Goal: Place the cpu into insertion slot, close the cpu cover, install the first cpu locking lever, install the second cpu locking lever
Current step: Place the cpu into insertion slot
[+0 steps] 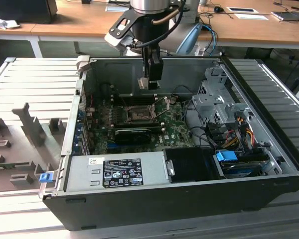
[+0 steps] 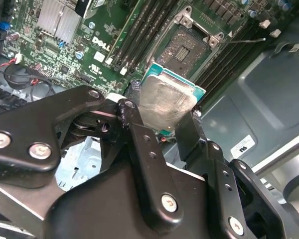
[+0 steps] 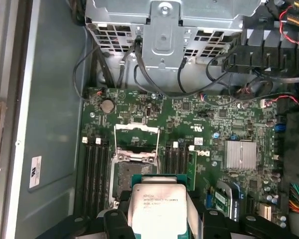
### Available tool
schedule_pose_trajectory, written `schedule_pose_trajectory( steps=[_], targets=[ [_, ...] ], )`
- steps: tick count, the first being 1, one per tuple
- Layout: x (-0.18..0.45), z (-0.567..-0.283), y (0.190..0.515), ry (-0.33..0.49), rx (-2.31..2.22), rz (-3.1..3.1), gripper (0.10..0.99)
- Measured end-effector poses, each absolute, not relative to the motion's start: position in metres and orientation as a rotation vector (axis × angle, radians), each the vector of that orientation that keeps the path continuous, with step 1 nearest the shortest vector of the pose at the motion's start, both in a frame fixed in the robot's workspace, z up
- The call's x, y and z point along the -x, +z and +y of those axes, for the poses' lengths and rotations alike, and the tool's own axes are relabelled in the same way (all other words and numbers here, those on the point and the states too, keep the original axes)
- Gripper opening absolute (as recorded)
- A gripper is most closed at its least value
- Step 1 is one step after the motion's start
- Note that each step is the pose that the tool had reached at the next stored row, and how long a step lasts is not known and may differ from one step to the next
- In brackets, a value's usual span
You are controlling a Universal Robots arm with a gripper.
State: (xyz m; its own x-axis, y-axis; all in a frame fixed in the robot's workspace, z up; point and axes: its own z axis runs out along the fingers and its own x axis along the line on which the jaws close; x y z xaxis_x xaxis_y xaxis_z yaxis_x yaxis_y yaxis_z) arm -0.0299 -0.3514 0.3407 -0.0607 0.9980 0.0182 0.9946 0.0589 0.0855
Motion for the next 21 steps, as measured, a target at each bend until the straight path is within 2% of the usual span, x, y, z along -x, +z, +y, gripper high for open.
schedule_pose_trajectory(
  steps=[21],
  targets=[
    [0.03,-0.351,0.303,0.116,-2.122,2.252,0.525]
  ],
)
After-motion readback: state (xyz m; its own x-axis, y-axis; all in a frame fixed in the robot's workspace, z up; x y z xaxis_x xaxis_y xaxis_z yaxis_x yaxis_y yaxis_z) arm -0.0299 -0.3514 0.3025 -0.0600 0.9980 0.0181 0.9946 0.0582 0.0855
